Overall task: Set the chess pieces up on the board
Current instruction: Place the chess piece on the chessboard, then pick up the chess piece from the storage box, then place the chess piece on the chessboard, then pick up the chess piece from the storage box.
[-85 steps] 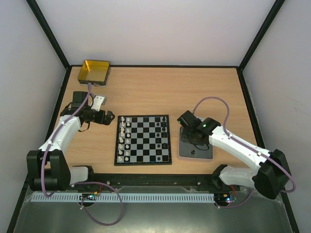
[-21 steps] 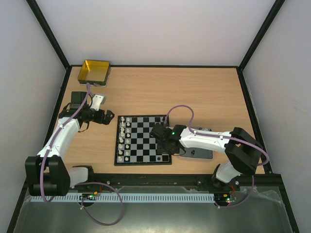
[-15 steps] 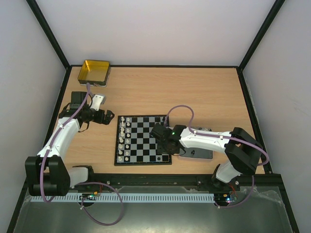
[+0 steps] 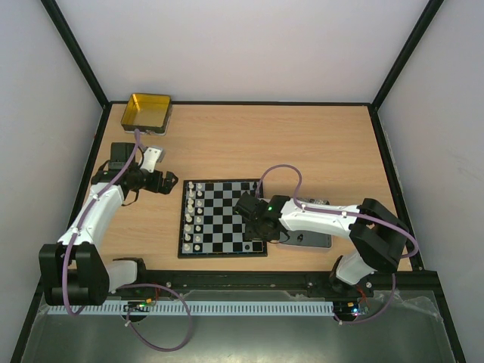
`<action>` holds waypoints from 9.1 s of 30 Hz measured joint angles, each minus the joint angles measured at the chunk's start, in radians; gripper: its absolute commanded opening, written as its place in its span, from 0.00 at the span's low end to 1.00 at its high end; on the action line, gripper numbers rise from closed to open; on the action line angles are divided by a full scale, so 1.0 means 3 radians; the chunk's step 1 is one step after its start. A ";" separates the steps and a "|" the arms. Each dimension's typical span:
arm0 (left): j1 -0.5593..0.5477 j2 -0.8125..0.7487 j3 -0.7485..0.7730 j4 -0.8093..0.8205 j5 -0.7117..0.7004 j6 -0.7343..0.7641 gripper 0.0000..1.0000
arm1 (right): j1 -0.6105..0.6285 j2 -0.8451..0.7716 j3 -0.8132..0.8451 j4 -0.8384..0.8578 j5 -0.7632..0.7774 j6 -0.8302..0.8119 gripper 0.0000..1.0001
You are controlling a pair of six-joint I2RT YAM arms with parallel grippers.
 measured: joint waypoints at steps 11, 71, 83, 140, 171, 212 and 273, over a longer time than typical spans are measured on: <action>0.0000 -0.0003 0.0000 0.0000 0.0000 0.0000 1.00 | 0.0005 -0.0024 -0.0048 0.0000 -0.0011 0.0011 0.19; 0.0000 -0.0004 0.0000 0.0000 0.0003 0.0001 1.00 | -0.0203 -0.0767 0.0247 -0.0813 0.0468 0.0001 0.33; 0.0000 -0.0004 0.0000 0.0000 0.0011 0.0011 0.99 | -0.0977 -0.1226 -0.0661 -0.0851 0.0360 0.0008 0.33; 0.0000 -0.0034 0.0000 0.0000 0.0013 0.0011 0.99 | 0.0387 -0.0556 0.0072 -0.0722 0.0242 0.0383 0.07; 0.0001 -0.0058 0.0000 0.0000 0.0013 0.0013 0.99 | 0.0387 -0.0086 0.0061 -0.0423 0.0113 0.0219 0.11; 0.0004 -0.0060 0.0000 0.0000 0.0014 0.0014 0.99 | 0.0387 -0.0084 0.0097 -0.0422 0.0043 0.0146 0.18; 0.0003 -0.0080 0.0000 -0.0001 0.0088 0.0048 0.99 | -0.2491 -0.0430 -0.0329 -0.0168 0.0332 -0.0938 0.30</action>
